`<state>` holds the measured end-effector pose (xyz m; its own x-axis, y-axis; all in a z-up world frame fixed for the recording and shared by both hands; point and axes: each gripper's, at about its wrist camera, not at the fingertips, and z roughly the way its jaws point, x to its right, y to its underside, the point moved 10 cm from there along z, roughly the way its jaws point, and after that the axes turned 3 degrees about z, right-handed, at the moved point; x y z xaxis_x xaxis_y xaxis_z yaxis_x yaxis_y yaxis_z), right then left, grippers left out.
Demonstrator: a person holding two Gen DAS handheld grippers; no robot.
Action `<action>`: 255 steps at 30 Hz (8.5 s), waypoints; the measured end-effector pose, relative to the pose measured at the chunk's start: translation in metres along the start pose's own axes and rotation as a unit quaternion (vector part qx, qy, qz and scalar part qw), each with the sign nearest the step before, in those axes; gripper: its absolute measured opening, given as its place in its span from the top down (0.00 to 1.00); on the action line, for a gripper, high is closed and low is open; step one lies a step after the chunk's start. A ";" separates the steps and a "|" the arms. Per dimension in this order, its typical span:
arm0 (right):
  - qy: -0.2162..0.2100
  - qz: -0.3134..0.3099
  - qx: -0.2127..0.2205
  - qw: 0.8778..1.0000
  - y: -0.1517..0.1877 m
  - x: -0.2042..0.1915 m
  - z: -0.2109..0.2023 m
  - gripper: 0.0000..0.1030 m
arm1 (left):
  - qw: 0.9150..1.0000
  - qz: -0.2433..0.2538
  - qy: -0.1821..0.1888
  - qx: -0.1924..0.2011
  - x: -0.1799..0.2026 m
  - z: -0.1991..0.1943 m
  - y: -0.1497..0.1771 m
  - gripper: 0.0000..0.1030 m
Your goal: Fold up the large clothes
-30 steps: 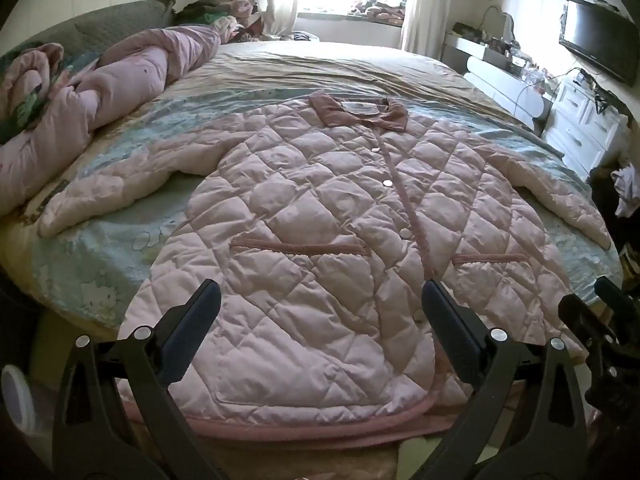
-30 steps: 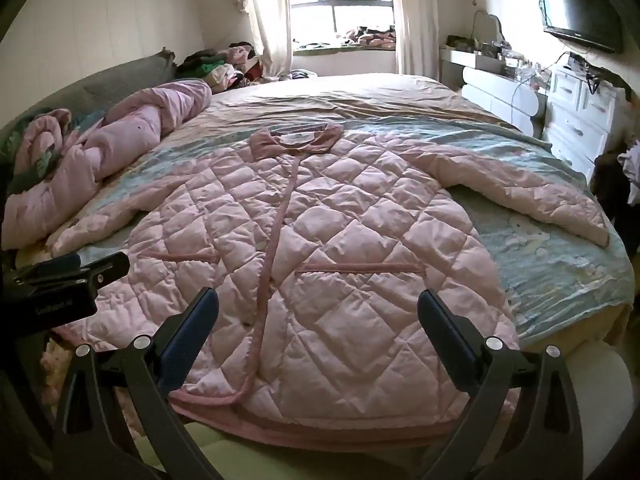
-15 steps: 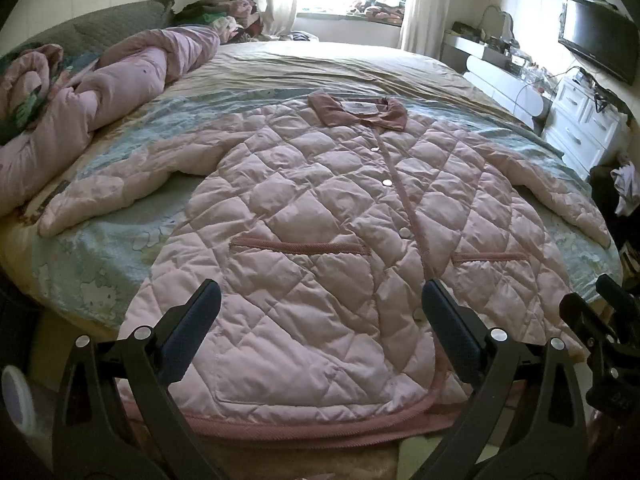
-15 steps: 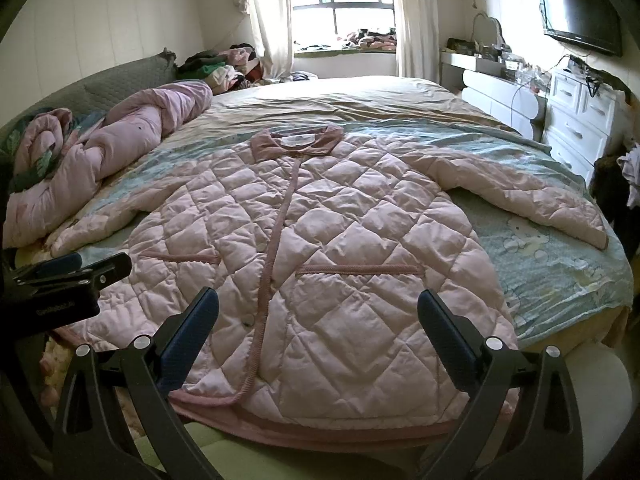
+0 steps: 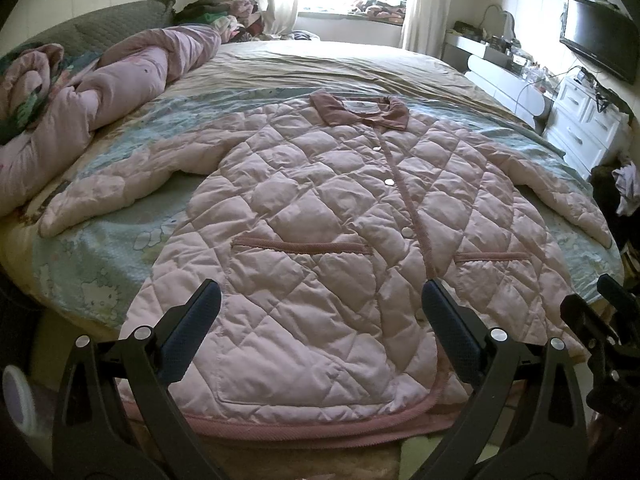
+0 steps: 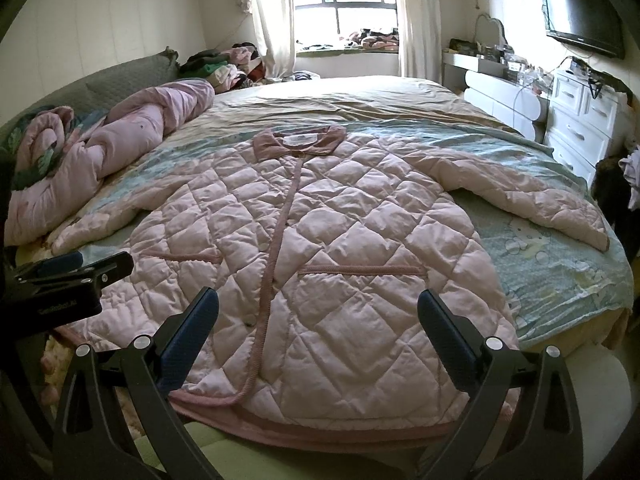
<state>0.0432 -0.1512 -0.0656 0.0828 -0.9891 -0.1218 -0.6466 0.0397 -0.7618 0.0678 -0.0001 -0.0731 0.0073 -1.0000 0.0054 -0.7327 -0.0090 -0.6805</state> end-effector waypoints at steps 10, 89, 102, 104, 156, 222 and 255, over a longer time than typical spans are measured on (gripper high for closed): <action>0.001 0.000 0.000 1.000 0.001 -0.001 0.001 0.04 | 1.000 0.000 -0.001 -0.001 0.000 0.000 0.000 0.09; 0.075 0.143 0.023 0.987 -0.176 0.158 0.126 0.04 | 1.000 0.014 0.000 -0.027 0.057 0.113 -0.209 0.09; 0.156 0.240 0.012 0.958 -0.156 0.273 0.155 0.04 | 0.998 0.025 0.006 -0.058 0.075 0.178 -0.216 0.09; 0.168 0.255 0.012 0.952 -0.151 0.290 0.158 0.04 | 0.997 0.031 0.002 -0.065 0.078 0.190 -0.213 0.09; 0.090 0.459 0.169 0.867 -0.172 0.475 0.119 0.83 | 0.997 0.042 -0.001 -0.072 0.069 0.207 -0.233 0.09; -0.173 0.144 -0.022 0.974 -0.196 -0.030 0.298 0.82 | 0.979 -0.149 0.114 -0.073 -0.069 0.200 -0.221 0.09; -0.215 0.070 -0.155 0.962 -0.105 -0.092 0.262 0.63 | 0.937 -0.256 0.216 -0.094 -0.064 0.219 -0.199 0.09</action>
<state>0.3024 -0.0276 -0.1408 0.2416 -0.8250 -0.5109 -0.8635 0.0575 -0.5011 0.3617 0.0659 -0.0986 0.1435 -0.7709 0.6206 -0.8156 -0.4473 -0.3671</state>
